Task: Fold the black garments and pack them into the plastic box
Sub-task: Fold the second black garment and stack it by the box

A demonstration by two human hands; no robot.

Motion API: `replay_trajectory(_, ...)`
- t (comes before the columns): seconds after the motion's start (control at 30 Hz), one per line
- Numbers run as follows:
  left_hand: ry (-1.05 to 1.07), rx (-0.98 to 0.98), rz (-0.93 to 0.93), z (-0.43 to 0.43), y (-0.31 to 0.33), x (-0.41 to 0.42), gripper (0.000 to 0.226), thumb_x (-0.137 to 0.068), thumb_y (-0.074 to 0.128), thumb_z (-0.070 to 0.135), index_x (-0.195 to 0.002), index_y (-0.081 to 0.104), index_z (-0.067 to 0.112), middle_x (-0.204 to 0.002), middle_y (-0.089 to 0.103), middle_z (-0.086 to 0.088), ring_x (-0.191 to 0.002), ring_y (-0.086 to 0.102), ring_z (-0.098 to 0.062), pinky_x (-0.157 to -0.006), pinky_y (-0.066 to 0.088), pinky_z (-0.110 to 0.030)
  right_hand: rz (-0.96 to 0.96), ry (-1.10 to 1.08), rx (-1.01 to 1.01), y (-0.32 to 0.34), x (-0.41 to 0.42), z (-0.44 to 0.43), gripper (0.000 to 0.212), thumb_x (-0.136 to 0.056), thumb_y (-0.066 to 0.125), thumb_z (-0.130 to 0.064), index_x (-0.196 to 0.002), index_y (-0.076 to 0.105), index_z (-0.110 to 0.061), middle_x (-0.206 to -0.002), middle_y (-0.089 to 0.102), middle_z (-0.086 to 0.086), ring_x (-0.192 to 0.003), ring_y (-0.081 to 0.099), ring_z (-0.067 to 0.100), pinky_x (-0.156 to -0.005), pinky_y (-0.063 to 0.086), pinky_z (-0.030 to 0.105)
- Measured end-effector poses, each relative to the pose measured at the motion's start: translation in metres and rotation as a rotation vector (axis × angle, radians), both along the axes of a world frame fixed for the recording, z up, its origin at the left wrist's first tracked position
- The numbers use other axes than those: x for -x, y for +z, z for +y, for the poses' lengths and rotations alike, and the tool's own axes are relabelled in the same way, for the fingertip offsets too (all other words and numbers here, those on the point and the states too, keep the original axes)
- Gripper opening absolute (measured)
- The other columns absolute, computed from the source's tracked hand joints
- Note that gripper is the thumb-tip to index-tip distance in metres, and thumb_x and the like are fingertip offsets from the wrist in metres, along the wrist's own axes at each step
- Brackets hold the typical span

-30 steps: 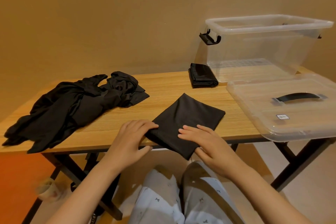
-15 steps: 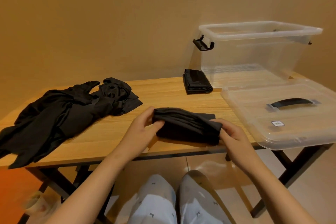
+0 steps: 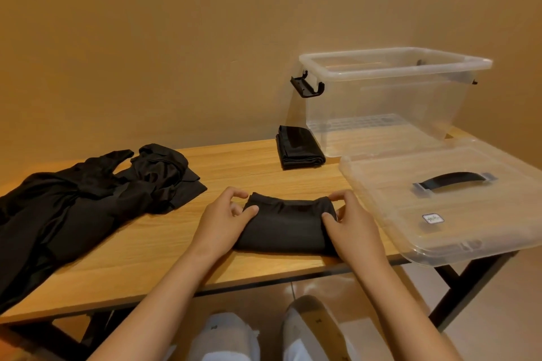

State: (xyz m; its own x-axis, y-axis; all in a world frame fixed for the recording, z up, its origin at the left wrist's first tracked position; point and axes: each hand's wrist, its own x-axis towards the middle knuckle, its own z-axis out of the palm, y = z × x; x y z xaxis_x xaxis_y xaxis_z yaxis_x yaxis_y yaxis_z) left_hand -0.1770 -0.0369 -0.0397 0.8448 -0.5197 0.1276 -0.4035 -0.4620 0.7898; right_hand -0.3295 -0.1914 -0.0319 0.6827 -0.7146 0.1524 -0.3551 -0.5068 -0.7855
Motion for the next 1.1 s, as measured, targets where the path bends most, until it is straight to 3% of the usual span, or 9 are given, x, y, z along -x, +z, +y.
replay_trajectory(0.27,0.026,-0.136,-0.083,-0.008,0.004,-0.001,0.026,-0.091,0.064,0.035,-0.113,0.056,0.022,-0.075,0.065,0.0,-0.075,0.061,-0.009,-0.072,0.049,-0.029,0.014,-0.082,0.12,-0.008,0.001,0.004,0.013,-0.095,0.052,-0.015,-0.1,0.042,-0.02,-0.072,0.057,0.0,-0.063,0.057,0.014,-0.059,0.049,0.034)
replay_trajectory(0.4,0.103,-0.194,-0.351,-0.005,0.016,0.013,0.034,-0.096,0.054,0.038,-0.125,0.047,0.022,-0.097,0.054,0.01,-0.08,0.054,-0.008,-0.063,0.042,-0.027,0.003,-0.107,0.391,-0.007,0.001,0.006,0.012,-0.093,0.054,-0.02,-0.105,0.053,-0.02,-0.096,0.054,-0.005,-0.088,0.053,0.012,-0.066,0.049,0.03)
replay_trajectory(0.5,-0.116,-0.127,-0.564,-0.01,0.023,0.031,0.027,-0.098,0.05,0.029,-0.123,0.051,0.022,-0.115,0.049,0.011,-0.102,0.049,-0.007,-0.084,0.042,-0.025,-0.079,0.09,0.531,-0.006,-0.006,0.016,0.015,-0.091,0.055,-0.02,-0.103,0.064,-0.02,-0.1,0.06,-0.008,-0.098,0.052,0.01,-0.081,0.044,0.025)
replay_trajectory(0.6,-0.339,-0.285,-0.617,-0.019,0.012,0.038,0.025,-0.099,0.044,0.028,-0.123,0.051,0.025,-0.133,0.047,0.009,-0.126,0.039,-0.009,-0.111,0.025,-0.027,0.029,0.231,0.628,-0.019,-0.015,0.02,0.036,-0.092,0.04,-0.033,-0.109,0.07,-0.023,-0.116,0.067,-0.008,-0.117,0.055,0.013,-0.101,0.039,0.033)
replay_trajectory(0.7,-0.371,-0.398,-0.516,-0.019,-0.003,0.03,0.041,-0.103,0.032,0.038,-0.143,0.036,0.031,-0.156,0.028,0.013,-0.145,0.015,-0.002,-0.121,0.002,-0.026,0.194,0.253,0.593,-0.027,-0.015,0.018,0.067,-0.09,0.01,-0.051,-0.136,0.054,-0.029,-0.146,0.047,-0.009,-0.141,0.032,0.011,-0.115,0.014,0.032)
replay_trajectory(0.77,-0.362,-0.433,-0.476,-0.019,-0.008,0.026,0.047,-0.103,0.028,0.044,-0.149,0.026,0.035,-0.159,0.019,0.015,-0.147,0.004,0.0,-0.121,-0.003,-0.028,0.305,0.26,0.522,-0.03,-0.012,0.015,0.085,-0.08,-0.009,-0.059,-0.151,0.027,-0.031,-0.159,0.02,-0.011,-0.148,0.007,0.009,-0.117,-0.002,0.03)
replay_trajectory(0.83,-0.335,-0.462,-0.428,-0.021,-0.01,0.024,0.053,-0.102,0.028,0.049,-0.152,0.02,0.035,-0.161,0.012,0.016,-0.147,-0.004,-0.001,-0.122,-0.003,-0.031,0.382,0.226,0.454,-0.029,-0.011,0.013,0.095,-0.071,-0.017,-0.064,-0.154,0.01,-0.029,-0.162,0.004,-0.009,-0.148,-0.006,0.01,-0.119,-0.005,0.034)
replay_trajectory(0.9,-0.293,-0.461,-0.369,-0.02,-0.012,0.022,0.057,-0.1,0.031,0.053,-0.153,0.019,0.035,-0.161,0.008,0.017,-0.148,-0.006,-0.003,-0.121,0.0,-0.032,0.41,0.195,0.401,-0.028,-0.011,0.013,0.094,-0.071,-0.016,-0.067,-0.154,0.005,-0.028,-0.162,-0.002,-0.008,-0.148,-0.011,0.01,-0.12,-0.004,0.036)
replay_trajectory(1.1,-0.208,-0.35,-0.3,-0.02,-0.018,0.019,0.053,-0.099,0.04,0.048,-0.149,0.028,0.036,-0.157,0.022,0.018,-0.147,0.01,-0.005,-0.12,0.008,-0.03,0.444,0.197,0.371,-0.025,-0.011,0.013,0.061,-0.101,0.017,-0.053,-0.155,0.004,-0.026,-0.162,-0.003,-0.008,-0.147,-0.012,0.01,-0.121,-0.004,0.037)
